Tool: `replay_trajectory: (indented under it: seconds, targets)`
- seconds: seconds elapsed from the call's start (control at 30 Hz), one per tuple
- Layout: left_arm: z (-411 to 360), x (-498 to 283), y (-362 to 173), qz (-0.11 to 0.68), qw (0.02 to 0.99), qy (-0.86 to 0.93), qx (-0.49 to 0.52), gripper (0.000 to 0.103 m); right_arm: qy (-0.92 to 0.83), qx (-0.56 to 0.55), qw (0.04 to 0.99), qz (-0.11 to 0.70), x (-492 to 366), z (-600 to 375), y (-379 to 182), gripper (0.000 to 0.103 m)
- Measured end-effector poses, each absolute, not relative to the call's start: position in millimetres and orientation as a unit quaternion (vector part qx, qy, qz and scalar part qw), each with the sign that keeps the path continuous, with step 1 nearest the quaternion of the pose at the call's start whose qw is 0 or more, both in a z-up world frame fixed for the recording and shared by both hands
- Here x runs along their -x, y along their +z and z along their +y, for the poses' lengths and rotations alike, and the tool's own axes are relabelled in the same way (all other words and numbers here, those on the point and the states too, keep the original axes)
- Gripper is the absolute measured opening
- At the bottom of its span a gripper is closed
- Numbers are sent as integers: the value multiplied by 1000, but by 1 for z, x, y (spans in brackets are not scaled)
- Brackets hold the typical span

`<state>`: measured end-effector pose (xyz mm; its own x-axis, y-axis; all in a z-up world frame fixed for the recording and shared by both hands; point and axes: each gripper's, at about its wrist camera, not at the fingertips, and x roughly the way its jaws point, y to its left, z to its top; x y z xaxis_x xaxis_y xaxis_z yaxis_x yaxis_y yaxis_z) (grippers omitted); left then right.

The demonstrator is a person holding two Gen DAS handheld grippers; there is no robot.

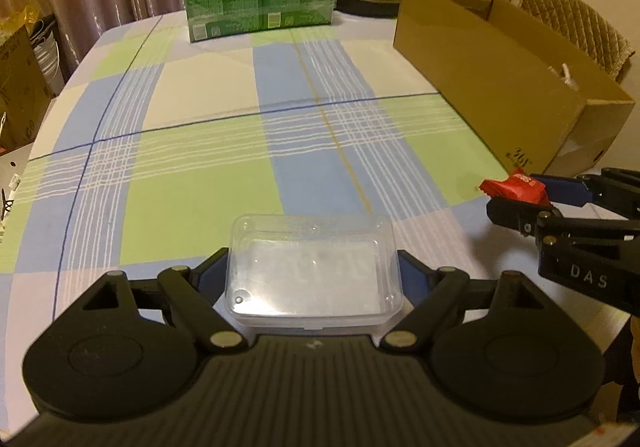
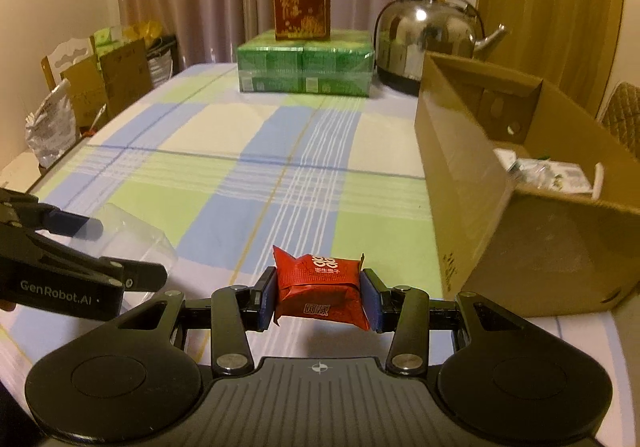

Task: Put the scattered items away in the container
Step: 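Lift and carry the clear container and red packet over the cardboard box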

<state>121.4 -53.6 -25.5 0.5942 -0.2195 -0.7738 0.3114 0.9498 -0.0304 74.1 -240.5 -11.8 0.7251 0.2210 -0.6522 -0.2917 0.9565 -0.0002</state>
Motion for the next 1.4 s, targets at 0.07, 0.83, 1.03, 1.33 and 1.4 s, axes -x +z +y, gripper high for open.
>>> replay_trajectory:
  seconds: [0.07, 0.83, 1.03, 1.33, 1.4]
  targets:
    - [-55, -116, -19, 420, 894, -149, -51, 83, 138, 51, 930, 338, -70, -242, -5, 41]
    - [-110, -89, 39, 368, 909, -189, -53, 83, 98, 32, 956, 276, -37, -293, 57, 41]
    - [-135, -93, 48, 362, 907, -212, -49, 83, 71, 31, 962, 261, -42, -322, 69, 41]
    - [-185, -112, 65, 345, 903, -249, -55, 83, 31, 35, 969, 241, -61, -368, 85, 41]
    - [-196, -119, 69, 341, 903, -256, -56, 83, 27, 37, 970, 238, -66, -377, 88, 41]
